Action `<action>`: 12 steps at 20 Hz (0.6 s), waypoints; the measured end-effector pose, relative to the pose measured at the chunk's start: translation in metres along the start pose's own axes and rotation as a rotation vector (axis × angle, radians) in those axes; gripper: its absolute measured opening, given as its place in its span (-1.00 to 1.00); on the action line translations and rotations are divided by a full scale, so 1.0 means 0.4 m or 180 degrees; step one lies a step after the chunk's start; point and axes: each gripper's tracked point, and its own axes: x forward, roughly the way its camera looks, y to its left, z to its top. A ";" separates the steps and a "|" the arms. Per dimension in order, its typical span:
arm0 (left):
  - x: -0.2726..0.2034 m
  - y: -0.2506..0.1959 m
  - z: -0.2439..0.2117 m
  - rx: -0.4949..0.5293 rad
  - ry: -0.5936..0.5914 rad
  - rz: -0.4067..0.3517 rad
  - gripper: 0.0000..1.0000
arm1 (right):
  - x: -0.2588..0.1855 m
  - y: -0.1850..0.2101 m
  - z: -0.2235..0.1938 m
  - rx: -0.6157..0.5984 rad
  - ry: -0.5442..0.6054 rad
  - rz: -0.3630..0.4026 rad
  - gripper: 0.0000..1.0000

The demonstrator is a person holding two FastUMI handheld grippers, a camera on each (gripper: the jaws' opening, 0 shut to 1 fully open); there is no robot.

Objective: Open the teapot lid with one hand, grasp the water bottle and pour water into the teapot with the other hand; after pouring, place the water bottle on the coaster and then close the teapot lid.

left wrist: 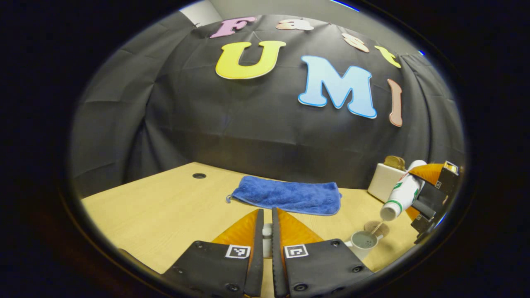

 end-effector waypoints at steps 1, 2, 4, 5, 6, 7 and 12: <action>0.000 0.000 0.000 0.0001 0.0000 -0.0001 -0.68 | 0.000 -0.002 0.003 -0.0012 -0.0004 -0.0003 0.60; 0.002 0.001 -0.001 0.0002 0.0002 -0.0002 -0.61 | -0.001 -0.003 0.003 -0.0024 -0.0008 -0.0007 0.60; 0.002 0.000 -0.003 0.0004 0.0007 -0.0006 -0.61 | -0.001 -0.006 0.002 -0.0057 -0.0015 -0.0017 0.60; 0.001 -0.001 -0.001 0.0005 0.0008 -0.0008 -0.61 | 0.001 -0.007 0.003 -0.0081 -0.0021 -0.0022 0.60; 0.000 -0.002 -0.003 0.0005 0.0012 -0.0011 -0.61 | 0.001 -0.008 0.004 -0.0103 -0.0028 -0.0029 0.60; 0.001 -0.003 -0.003 0.0006 0.0016 -0.0015 -0.61 | 0.001 -0.009 0.003 -0.0119 -0.0032 -0.0028 0.60; 0.001 -0.006 -0.006 0.0006 0.0022 -0.0026 -0.61 | -0.001 -0.018 0.009 -0.0240 -0.0073 -0.0087 0.60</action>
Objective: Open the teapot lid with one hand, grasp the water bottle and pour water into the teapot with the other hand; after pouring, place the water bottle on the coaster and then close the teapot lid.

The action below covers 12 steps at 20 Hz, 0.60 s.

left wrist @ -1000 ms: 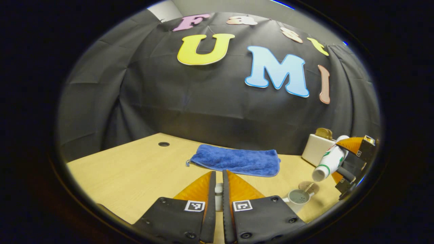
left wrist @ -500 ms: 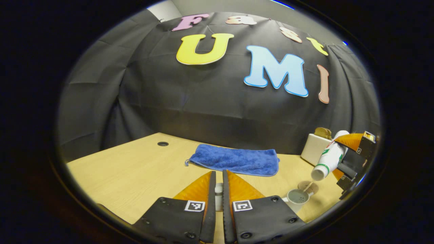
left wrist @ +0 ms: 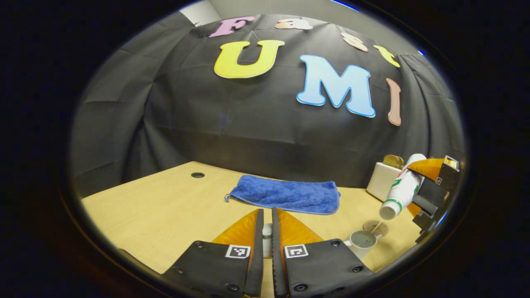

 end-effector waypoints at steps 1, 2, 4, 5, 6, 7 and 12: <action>0.001 -0.001 0.001 0.0001 0.0002 -0.0002 -0.61 | 0.000 -0.001 0.000 -0.0032 -0.0008 -0.0018 0.60; 0.001 -0.001 0.001 0.0001 0.0002 -0.0004 -0.61 | 0.000 -0.003 0.000 -0.0057 -0.0012 -0.0032 0.60; 0.001 0.000 0.000 0.0000 0.0004 -0.0006 -0.61 | 0.000 -0.008 0.001 -0.0109 -0.0025 -0.0064 0.60; 0.002 0.000 0.001 -0.0001 0.0005 -0.0007 -0.61 | 0.000 -0.009 0.001 -0.0134 -0.0031 -0.0078 0.60; 0.001 -0.001 -0.002 -0.0001 0.0005 -0.0007 -0.61 | 0.000 -0.011 0.002 -0.0162 -0.0038 -0.0093 0.60; 0.001 -0.002 0.000 -0.0002 0.0007 -0.0009 -0.61 | 0.000 -0.012 0.002 -0.0188 -0.0045 -0.0105 0.60; 0.001 -0.006 -0.004 0.0001 0.0019 -0.0019 -0.61 | 0.000 -0.021 0.005 -0.0302 -0.0085 -0.0186 0.60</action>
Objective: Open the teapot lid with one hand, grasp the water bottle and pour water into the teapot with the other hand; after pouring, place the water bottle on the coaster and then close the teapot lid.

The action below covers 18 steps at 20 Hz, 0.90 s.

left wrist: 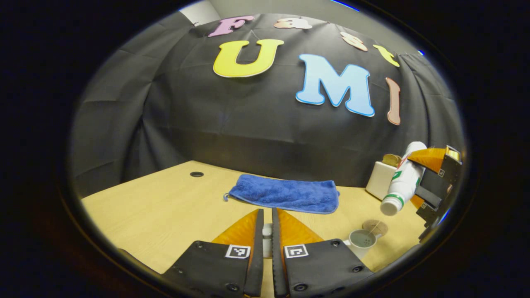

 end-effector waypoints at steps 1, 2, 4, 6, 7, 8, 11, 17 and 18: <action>0.001 -0.001 0.003 -0.0001 0.0000 -0.0001 -0.61 | -0.001 -0.002 0.001 -0.0022 -0.0007 -0.0020 0.60; 0.001 0.000 0.001 -0.0002 0.0000 -0.0003 -0.61 | -0.001 -0.003 0.003 -0.0045 -0.0017 -0.0049 0.59; 0.000 0.000 0.000 -0.0003 0.0000 -0.0002 -0.61 | -0.002 -0.008 0.003 -0.0095 -0.0035 -0.0111 0.60; 0.001 0.000 0.000 -0.0005 0.0001 -0.0001 -0.61 | -0.005 -0.011 0.005 -0.0132 -0.0047 -0.0174 0.60; 0.000 0.000 0.002 -0.0005 0.0003 -0.0003 -0.68 | -0.009 -0.014 0.007 -0.0148 -0.0051 -0.0204 0.59; 0.001 0.000 0.000 -0.0004 0.0006 -0.0003 -0.61 | -0.013 -0.019 0.008 -0.0159 -0.0054 -0.0238 0.59; 0.000 -0.002 0.000 -0.0001 0.0014 -0.0006 -0.68 | -0.025 -0.025 0.010 -0.0180 -0.0054 -0.0306 0.59; 0.003 -0.001 -0.004 0.0002 0.0025 0.0001 -0.61 | -0.018 -0.037 0.006 -0.0166 -0.0048 -0.0371 0.60; 0.002 -0.001 -0.005 0.0004 0.0027 0.0002 -0.61 | -0.016 -0.023 0.006 -0.0067 -0.0029 -0.0315 0.59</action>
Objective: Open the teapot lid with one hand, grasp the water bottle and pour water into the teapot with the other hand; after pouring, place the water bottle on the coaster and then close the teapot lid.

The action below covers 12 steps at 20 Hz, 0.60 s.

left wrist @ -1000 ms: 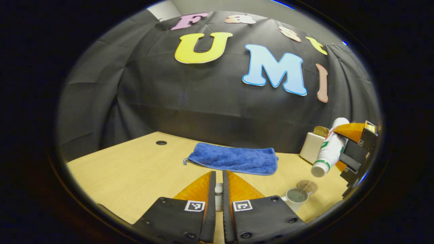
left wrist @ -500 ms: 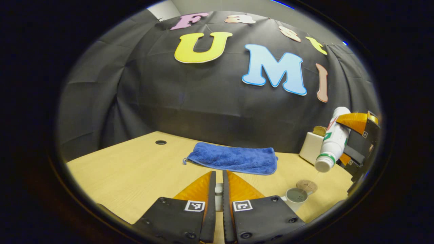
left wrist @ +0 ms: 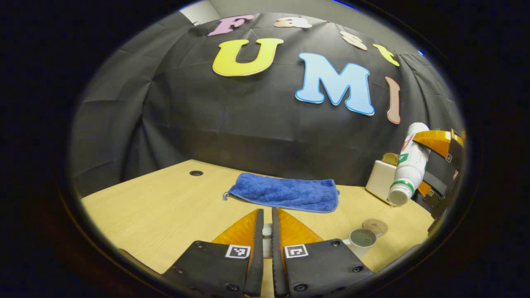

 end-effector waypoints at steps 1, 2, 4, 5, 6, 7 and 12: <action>-0.001 0.000 0.000 -0.0001 -0.0003 0.0003 -0.61 | -0.003 0.026 0.001 0.0163 0.0034 0.0074 0.60; 0.000 0.001 0.001 -0.0006 -0.0009 0.0003 -0.61 | -0.005 0.058 0.004 0.0373 0.0091 0.0153 0.60; 0.002 -0.002 0.003 -0.0023 -0.0013 -0.0009 -0.61 | -0.018 0.130 0.013 0.0887 0.0240 0.0375 0.59; 0.001 -0.002 0.003 -0.0030 -0.0009 -0.0015 -0.61 | -0.027 0.165 0.017 0.1146 0.0320 0.0465 0.60; 0.002 -0.003 0.000 -0.0031 -0.0005 -0.0019 -0.61 | -0.037 0.186 0.021 0.1400 0.0409 0.0536 0.60; 0.000 -0.005 0.000 -0.0028 -0.0004 -0.0020 -0.61 | -0.049 0.208 0.023 0.1674 0.0492 0.0602 0.32; 0.001 -0.019 -0.005 -0.0025 0.0010 -0.0070 -0.60 | -0.090 0.258 0.034 0.2930 0.0866 0.0813 0.60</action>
